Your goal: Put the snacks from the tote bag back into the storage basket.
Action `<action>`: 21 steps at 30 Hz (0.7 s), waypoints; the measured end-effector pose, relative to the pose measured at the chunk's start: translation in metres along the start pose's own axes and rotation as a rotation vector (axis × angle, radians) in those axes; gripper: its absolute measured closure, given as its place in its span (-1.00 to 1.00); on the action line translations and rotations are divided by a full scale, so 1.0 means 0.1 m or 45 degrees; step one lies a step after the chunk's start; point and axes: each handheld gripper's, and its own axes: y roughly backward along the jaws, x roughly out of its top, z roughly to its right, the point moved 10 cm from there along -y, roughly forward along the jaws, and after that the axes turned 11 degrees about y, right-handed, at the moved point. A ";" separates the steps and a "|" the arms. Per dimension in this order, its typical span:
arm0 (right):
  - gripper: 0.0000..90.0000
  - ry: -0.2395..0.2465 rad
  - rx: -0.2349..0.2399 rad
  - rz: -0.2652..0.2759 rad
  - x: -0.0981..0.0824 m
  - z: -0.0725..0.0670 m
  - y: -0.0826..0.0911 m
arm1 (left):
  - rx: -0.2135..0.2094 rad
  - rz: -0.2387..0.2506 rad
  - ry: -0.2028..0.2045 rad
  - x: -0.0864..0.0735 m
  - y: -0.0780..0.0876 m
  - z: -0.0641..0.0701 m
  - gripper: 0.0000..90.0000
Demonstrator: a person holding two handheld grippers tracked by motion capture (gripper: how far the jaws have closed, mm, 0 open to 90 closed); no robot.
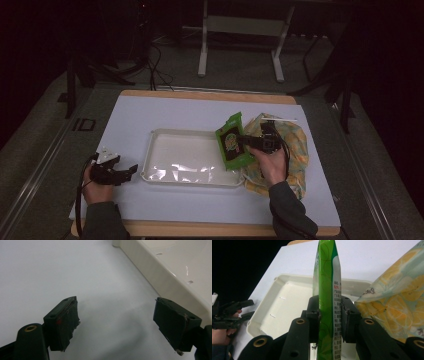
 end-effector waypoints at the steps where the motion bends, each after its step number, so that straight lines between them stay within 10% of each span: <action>1: 0.60 0.001 -0.002 -0.001 -0.01 0.00 -0.01 | 0.000 0.000 0.000 0.00 0.00 0.00 -0.54; 21: 0.57 0.010 -0.046 -0.078 -0.21 0.06 -0.15 | 0.000 -0.001 -0.002 0.00 0.00 0.00 -0.55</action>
